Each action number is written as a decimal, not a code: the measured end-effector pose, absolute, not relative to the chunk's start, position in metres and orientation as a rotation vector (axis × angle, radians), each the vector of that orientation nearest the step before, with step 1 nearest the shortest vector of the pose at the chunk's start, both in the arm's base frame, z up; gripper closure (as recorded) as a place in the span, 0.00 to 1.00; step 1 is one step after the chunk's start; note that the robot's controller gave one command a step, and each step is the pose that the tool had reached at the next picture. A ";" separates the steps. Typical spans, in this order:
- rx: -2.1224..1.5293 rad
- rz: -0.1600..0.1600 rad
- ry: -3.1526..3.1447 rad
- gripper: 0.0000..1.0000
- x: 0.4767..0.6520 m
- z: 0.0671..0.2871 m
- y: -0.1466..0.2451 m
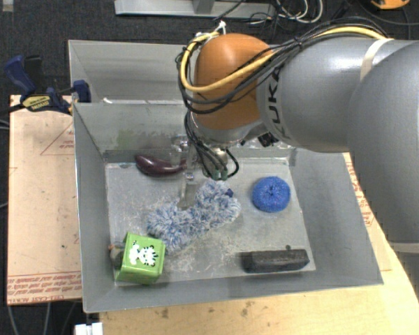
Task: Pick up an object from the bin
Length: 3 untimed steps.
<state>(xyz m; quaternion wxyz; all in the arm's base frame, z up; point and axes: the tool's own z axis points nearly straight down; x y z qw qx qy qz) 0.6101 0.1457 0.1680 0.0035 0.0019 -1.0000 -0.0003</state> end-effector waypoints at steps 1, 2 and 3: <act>0.003 -0.002 -3.142 0.00 0.612 0.173 0.145; 0.051 -0.003 -3.145 0.00 0.574 0.141 0.122; 0.070 0.000 -3.138 0.00 0.564 0.133 0.115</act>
Offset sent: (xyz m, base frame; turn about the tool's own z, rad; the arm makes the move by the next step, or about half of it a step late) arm -0.0517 -0.0349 -0.0404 -0.0398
